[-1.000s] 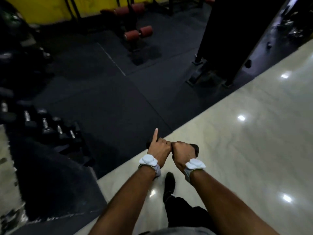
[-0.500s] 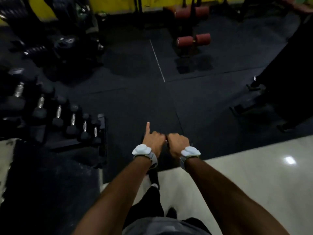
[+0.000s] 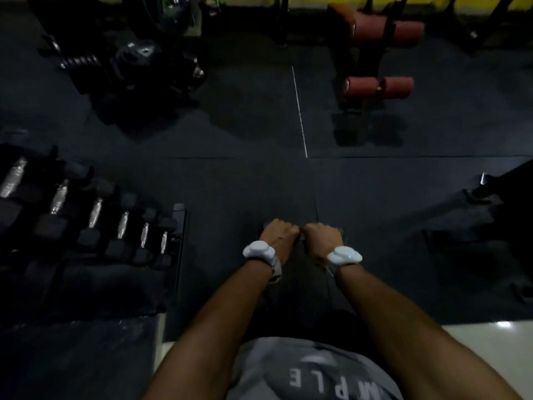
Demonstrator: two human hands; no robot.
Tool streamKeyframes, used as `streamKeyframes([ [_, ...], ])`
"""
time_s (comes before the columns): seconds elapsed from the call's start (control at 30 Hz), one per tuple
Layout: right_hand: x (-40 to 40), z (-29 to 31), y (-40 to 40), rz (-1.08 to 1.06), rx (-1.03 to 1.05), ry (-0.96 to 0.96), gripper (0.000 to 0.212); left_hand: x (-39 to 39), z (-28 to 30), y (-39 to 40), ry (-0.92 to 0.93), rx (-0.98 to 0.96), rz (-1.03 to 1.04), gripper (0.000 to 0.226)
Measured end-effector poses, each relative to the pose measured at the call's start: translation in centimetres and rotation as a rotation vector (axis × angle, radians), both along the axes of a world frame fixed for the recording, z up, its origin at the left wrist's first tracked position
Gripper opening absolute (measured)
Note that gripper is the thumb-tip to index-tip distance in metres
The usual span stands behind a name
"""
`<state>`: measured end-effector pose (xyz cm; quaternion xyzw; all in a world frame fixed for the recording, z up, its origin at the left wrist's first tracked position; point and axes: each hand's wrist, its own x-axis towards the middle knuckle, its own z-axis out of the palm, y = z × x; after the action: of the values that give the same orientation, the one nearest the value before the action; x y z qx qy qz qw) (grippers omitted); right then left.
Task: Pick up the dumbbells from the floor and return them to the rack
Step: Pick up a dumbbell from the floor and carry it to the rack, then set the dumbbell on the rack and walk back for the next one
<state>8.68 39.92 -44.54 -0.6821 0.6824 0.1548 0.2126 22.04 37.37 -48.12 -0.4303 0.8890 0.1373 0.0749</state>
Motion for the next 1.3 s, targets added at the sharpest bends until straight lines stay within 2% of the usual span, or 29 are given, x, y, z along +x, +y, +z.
streamKeyframes([
  [0.03, -0.2, 0.2, -2.1, 0.003, 0.003, 0.013, 0.008, -0.2, 0.1, -1.9, 0.006, -0.036, 0.011, 0.020],
  [0.13, 0.0, 1.3, -7.4, 0.054, -0.082, -0.031, 0.018, -0.1, 0.4, -6.9, 0.057, -0.049, 0.084, 0.021],
  [0.27, 0.4, 1.0, -14.9, 0.222, -0.183, -0.109, 0.022, 0.8, 0.2, -13.2, -0.041, -0.123, 0.216, 0.022],
  [0.4, 2.5, 0.5, -22.6, 0.404, -0.173, -0.154, 0.018, 2.7, 0.6, -18.5, -0.167, -0.075, 0.351, 0.021],
  [0.6, 6.8, 1.8, -30.8, 0.696, -0.185, -0.179, 0.014, 6.0, 3.2, -23.5, -0.287, -0.055, 0.643, 0.034],
  [0.7, 9.6, 3.0, -34.1, 0.859, -0.243, -0.200, 0.016, 7.6, 4.7, -24.5, -0.321, -0.128, 0.824, 0.043],
  [0.87, 16.6, 5.5, -35.7, 1.136, -0.379, -0.290, 0.013, 11.7, 7.5, -22.8, -0.330, -0.277, 1.152, 0.031],
  [1.1, 24.3, 7.4, -33.1, 1.315, -0.474, -0.439, 0.013, 18.1, 10.0, -18.9, -0.339, -0.354, 1.355, 0.026],
  [1.23, 29.1, 8.5, -30.5, 1.388, -0.536, -0.489, 0.009, 22.3, 11.4, -16.0, -0.331, -0.355, 1.404, 0.036],
  [1.3, 31.1, 8.8, -29.2, 1.388, -0.550, -0.480, 0.007, 23.9, 12.0, -14.6, -0.328, -0.353, 1.421, 0.032],
])
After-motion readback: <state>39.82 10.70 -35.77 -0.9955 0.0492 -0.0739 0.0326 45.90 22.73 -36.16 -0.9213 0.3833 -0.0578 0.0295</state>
